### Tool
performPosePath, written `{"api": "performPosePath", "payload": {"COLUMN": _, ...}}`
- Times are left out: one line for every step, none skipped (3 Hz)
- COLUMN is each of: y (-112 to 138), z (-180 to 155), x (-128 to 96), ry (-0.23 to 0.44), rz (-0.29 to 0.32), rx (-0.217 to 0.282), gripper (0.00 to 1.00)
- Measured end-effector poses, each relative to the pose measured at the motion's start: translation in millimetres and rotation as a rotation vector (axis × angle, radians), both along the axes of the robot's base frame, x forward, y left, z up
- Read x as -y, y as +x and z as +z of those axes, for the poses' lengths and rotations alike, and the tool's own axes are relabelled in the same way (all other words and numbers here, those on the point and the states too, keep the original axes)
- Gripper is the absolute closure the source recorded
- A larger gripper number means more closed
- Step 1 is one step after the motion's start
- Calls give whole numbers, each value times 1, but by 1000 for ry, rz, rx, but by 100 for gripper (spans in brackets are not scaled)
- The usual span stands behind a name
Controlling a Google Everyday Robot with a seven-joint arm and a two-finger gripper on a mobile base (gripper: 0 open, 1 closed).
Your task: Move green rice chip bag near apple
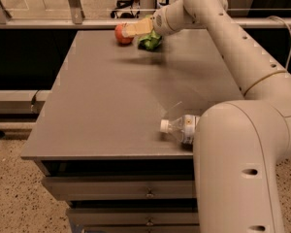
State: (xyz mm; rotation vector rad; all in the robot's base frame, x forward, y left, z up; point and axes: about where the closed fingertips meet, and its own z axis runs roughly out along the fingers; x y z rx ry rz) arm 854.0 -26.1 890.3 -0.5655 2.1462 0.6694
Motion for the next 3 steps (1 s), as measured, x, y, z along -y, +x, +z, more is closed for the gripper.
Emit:
{"api": "performPosePath", "payload": {"y": 0, "z": 0, "x": 1, "ry": 0, "rz": -2, "rx": -1, "gripper": 0}}
{"api": "performPosePath", "payload": {"y": -8, "z": 2, "x": 18, "ry": -10, "rz": -27, "rx": 1, "gripper": 0}}
{"api": "performPosePath", "payload": {"y": -32, "z": 13, "x": 49, "ry": -44, "rz": -42, "rx": 28, "gripper": 0}}
